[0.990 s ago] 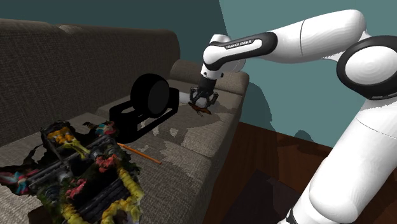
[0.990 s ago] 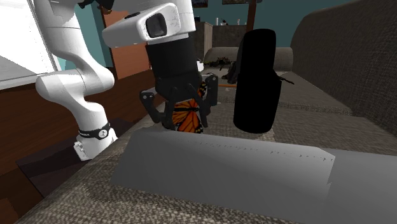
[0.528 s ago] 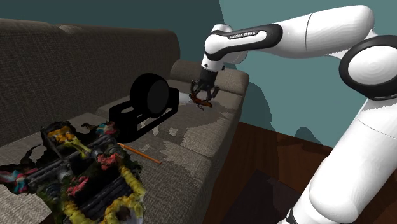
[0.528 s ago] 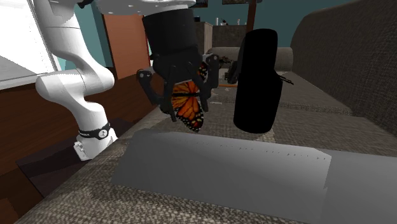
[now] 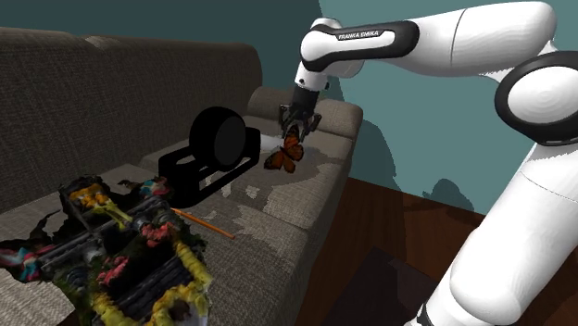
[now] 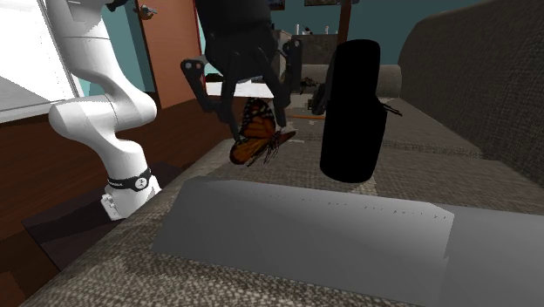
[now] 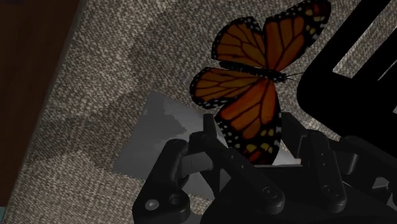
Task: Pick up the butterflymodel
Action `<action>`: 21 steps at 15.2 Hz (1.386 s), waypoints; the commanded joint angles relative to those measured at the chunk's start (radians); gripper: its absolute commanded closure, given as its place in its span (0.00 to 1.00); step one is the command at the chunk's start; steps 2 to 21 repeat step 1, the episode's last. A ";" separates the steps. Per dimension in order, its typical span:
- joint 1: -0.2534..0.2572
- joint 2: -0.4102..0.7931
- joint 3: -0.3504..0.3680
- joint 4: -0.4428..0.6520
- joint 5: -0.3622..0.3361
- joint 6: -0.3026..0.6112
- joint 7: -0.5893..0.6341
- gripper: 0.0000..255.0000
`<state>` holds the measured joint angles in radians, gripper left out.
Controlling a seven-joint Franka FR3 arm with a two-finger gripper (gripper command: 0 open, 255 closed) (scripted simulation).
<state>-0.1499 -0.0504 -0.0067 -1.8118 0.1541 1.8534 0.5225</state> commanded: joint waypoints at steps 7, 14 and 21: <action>0.000 0.001 0.000 0.009 0.000 -0.008 0.000 1.00; 0.000 0.001 0.000 0.009 0.000 -0.008 0.000 1.00; 0.000 0.001 0.000 0.009 0.000 -0.008 0.000 1.00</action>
